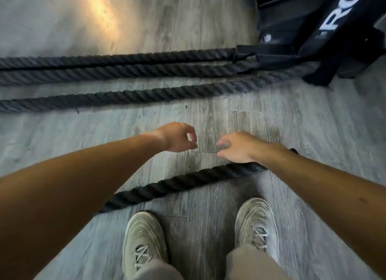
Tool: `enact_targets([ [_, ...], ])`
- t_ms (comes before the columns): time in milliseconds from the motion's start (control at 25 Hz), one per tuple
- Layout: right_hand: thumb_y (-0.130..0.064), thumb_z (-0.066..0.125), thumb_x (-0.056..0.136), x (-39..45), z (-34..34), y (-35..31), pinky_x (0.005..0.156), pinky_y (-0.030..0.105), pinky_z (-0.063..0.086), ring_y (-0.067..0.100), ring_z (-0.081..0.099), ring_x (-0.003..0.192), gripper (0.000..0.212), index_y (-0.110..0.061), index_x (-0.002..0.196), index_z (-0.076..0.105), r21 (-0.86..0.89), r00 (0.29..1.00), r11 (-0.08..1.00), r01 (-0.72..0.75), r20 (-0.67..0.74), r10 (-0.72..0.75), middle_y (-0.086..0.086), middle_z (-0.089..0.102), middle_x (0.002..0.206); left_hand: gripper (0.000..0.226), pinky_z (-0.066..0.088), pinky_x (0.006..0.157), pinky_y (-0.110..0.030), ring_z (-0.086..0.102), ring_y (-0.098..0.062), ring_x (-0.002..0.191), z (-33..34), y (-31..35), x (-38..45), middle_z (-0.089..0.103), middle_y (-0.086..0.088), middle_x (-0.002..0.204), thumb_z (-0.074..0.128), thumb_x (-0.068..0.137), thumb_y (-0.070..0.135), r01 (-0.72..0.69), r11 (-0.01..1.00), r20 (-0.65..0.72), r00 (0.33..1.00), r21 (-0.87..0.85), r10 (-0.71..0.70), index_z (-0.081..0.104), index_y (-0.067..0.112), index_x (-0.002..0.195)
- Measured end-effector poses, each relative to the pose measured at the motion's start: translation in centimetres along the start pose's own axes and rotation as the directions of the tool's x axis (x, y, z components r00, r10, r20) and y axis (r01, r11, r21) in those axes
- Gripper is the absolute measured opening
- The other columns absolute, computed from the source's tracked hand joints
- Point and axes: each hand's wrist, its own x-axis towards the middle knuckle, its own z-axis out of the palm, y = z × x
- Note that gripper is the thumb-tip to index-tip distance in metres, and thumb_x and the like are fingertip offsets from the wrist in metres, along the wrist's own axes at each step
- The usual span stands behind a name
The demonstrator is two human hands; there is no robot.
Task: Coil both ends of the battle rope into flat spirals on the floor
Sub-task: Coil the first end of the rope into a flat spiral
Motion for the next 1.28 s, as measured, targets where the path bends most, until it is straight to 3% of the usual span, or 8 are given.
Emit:
enact_targets([
  [200,-0.040,0.043,0.104,3.7,4.8,0.5,0.036,0.035,0.053,0.030,0.073,0.052,0.061,-0.013,0.155,0.024,0.040,0.899,0.925,-0.379,0.254,0.357,0.027,0.066,0.110,0.039,0.050,0.084,-0.031,0.063,-0.011,0.093,7.6,-0.5,1.5,0.065,0.016,0.096,0.064,0.082,0.067,0.022,0.997,0.188,0.982,-0.075,-0.007,0.065,0.034,0.104],
  [280,-0.045,0.042,0.102,4.2,5.9,0.5,0.052,0.041,0.059,0.041,0.075,0.083,0.076,-0.017,0.160,0.003,0.057,0.887,0.898,-0.437,0.193,0.420,0.034,0.055,0.135,0.050,0.049,0.081,-0.031,0.062,-0.014,0.091,8.9,-0.2,0.9,0.066,0.013,0.096,0.062,0.078,0.074,-0.031,0.999,0.167,0.986,0.029,0.026,0.065,0.034,0.107],
  [440,-0.047,0.067,0.088,4.4,7.4,1.6,0.071,0.033,0.043,0.035,0.061,0.117,0.075,-0.009,0.146,0.039,0.155,0.885,0.886,-0.437,-0.103,0.454,0.016,0.059,0.136,0.056,0.050,0.076,-0.032,0.065,-0.020,0.089,10.9,0.4,-0.7,0.073,0.007,0.094,0.052,0.079,0.079,-0.095,0.977,0.048,0.995,0.189,0.088,0.069,0.034,0.106],
  [720,-0.027,0.082,0.083,4.8,7.9,0.9,0.093,0.044,0.047,0.036,0.035,0.138,0.115,-0.011,0.160,-0.001,0.317,0.876,0.939,-0.135,-0.405,0.262,0.012,0.053,0.131,0.032,0.054,0.091,-0.031,0.069,-0.015,0.098,10.5,-1.2,-1.0,0.075,0.003,0.108,0.061,0.097,0.041,-0.051,0.961,-0.104,0.994,-0.274,0.023,0.067,0.028,0.126],
  [840,-0.018,0.081,0.081,5.2,8.1,1.4,0.101,0.043,0.048,0.030,0.047,0.128,0.100,-0.021,0.161,0.021,0.237,0.933,0.971,-0.028,-0.341,0.110,0.004,0.044,0.138,0.080,0.043,0.109,-0.043,0.050,-0.030,0.126,7.0,-3.6,1.6,0.047,-0.010,0.144,0.069,0.085,0.048,-0.077,0.978,-0.394,0.907,0.191,0.149,0.031,0.031,0.153],
  [960,-0.005,0.075,0.081,5.2,8.0,1.1,0.084,0.034,0.048,0.024,0.049,0.114,0.095,-0.035,0.159,0.030,0.169,0.972,0.979,0.113,-0.221,-0.074,-0.004,0.039,0.116,0.081,0.023,0.119,-0.053,0.031,-0.031,0.146,3.2,-4.4,3.8,0.044,-0.004,0.154,0.053,0.083,0.071,-0.173,0.750,-0.152,0.927,0.638,0.344,0.036,0.034,0.152],
  [1120,-0.038,0.075,0.085,4.5,8.5,0.4,0.080,0.033,0.050,0.028,0.050,0.120,0.092,-0.034,0.159,0.021,0.059,0.948,0.998,0.034,-0.317,-0.014,0.001,0.041,0.129,0.054,0.052,0.074,-0.037,0.067,-0.023,0.094,3.6,-4.2,4.5,0.066,-0.002,0.108,0.040,0.098,0.061,-0.172,0.782,-0.038,0.970,0.599,0.242,0.059,0.019,0.126],
  [1280,-0.054,0.079,0.076,2.0,12.3,-0.7,0.075,0.049,0.063,0.031,0.076,0.089,0.096,-0.032,0.145,0.016,0.707,0.940,0.651,-0.276,0.057,0.336,0.007,0.059,0.126,0.049,0.045,0.058,-0.037,0.059,-0.026,0.069,6.2,-3.3,3.7,0.063,-0.009,0.093,0.043,0.100,0.055,0.106,0.861,-0.305,0.951,0.497,0.059,0.052,0.013,0.124],
])
